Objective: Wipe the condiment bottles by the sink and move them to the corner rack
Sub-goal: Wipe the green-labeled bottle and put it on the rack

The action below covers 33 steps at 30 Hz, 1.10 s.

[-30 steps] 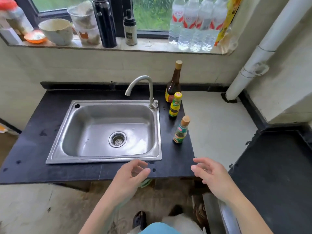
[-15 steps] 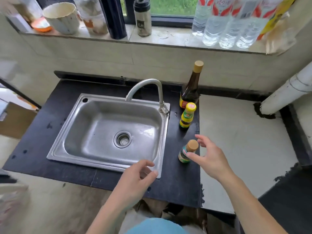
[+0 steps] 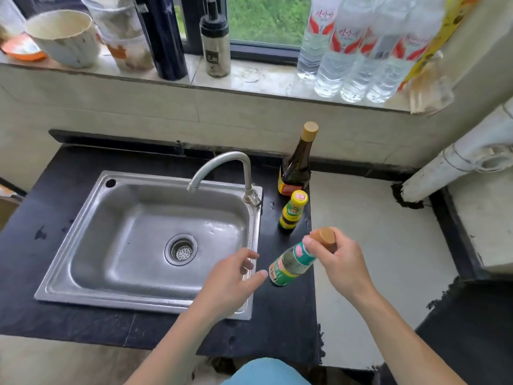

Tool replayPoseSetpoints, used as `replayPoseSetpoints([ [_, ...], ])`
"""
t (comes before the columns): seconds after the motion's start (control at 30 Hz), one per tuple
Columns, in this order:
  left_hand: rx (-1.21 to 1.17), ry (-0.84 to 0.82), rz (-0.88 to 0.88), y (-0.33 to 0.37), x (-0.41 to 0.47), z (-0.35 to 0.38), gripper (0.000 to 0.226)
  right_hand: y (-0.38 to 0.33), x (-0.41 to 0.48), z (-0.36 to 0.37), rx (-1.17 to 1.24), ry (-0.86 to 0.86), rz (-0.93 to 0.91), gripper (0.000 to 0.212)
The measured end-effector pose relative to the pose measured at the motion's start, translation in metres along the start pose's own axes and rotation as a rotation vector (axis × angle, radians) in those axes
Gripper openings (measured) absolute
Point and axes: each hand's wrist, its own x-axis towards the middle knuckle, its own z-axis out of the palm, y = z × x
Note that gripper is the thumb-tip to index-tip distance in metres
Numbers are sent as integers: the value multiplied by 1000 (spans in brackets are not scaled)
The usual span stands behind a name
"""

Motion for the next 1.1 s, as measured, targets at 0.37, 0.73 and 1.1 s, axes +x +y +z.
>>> replayPoseSetpoints([
  [0.37,-134,-13,393,54,36,-17,55,-104,-10,-16,196,45,-306,16],
  [0.73,-131,80,333,42,38,-9,30,-145,10,0,-1075,248,-560,34],
  [1.1,-341,-328,270,24,47,-36,27,-141,32,5,-878,-27,-812,48],
])
